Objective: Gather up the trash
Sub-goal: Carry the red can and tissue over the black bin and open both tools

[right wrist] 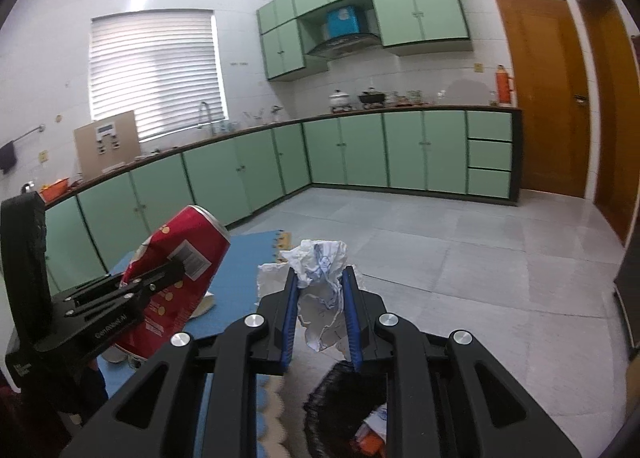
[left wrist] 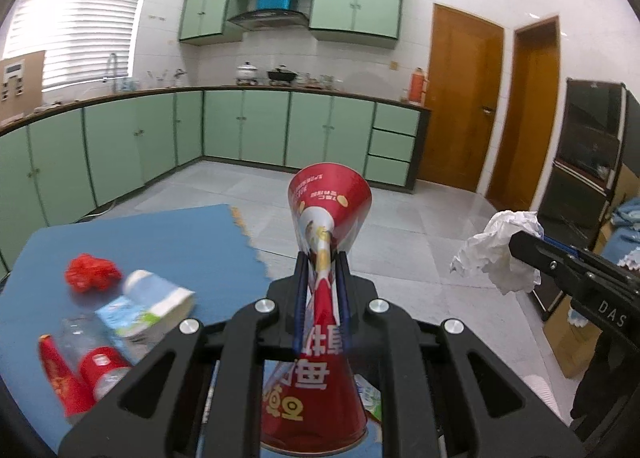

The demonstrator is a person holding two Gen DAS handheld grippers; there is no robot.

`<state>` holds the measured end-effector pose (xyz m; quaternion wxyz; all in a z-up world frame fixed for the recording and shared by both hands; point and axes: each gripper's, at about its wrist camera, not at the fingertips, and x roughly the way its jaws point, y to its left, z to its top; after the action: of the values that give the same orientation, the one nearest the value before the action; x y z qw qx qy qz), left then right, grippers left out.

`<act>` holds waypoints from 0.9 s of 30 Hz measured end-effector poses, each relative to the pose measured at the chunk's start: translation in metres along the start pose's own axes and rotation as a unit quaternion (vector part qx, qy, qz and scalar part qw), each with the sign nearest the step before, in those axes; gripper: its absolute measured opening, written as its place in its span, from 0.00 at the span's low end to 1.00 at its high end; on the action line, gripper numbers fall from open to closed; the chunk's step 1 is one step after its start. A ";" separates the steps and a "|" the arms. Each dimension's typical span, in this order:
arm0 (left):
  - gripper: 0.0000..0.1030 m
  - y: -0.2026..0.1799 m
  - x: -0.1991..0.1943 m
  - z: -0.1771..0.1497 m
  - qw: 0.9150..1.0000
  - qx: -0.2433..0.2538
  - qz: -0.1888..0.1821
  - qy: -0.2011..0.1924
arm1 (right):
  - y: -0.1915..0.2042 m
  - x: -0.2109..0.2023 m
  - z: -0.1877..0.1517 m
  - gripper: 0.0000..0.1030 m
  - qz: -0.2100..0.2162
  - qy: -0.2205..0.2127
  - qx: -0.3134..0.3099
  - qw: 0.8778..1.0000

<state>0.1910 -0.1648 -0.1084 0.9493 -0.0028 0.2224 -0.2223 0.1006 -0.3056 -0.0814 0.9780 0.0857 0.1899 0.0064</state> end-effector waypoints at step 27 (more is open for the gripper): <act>0.12 -0.070 0.135 -0.046 0.992 0.036 -0.074 0.093 | -0.100 0.064 -0.051 0.21 -0.089 0.102 0.052 0.989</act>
<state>0.2504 -0.2809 -0.1998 0.9050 0.0358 0.3004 -0.2990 0.1386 -0.3926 -0.1686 0.9443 0.1180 0.2959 -0.0823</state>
